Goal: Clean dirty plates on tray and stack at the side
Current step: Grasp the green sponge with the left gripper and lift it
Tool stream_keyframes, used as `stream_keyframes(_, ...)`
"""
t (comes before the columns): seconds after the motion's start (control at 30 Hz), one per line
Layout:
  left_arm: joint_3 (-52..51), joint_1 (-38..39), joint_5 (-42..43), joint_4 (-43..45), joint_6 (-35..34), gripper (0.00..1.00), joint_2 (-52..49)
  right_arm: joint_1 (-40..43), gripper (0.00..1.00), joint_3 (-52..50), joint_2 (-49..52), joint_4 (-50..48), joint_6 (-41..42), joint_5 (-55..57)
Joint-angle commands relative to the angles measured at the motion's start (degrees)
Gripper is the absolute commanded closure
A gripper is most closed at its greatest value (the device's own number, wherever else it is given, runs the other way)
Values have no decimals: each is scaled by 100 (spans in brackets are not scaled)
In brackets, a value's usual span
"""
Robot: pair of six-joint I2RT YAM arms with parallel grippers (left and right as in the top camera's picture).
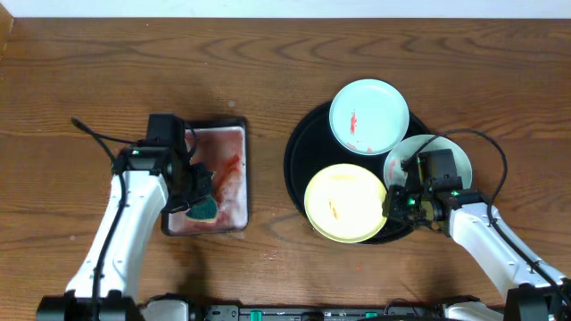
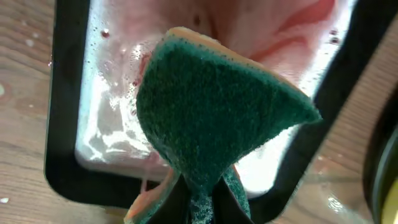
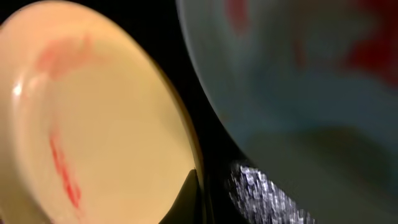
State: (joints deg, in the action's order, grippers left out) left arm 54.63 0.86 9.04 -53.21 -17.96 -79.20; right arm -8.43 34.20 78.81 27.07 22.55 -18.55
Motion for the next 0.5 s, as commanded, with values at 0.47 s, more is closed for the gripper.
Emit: stream_keyframes(0.47, 37, 695, 542, -55, -33, 93, 243, -769, 69, 455, 422, -697, -780, 1226)
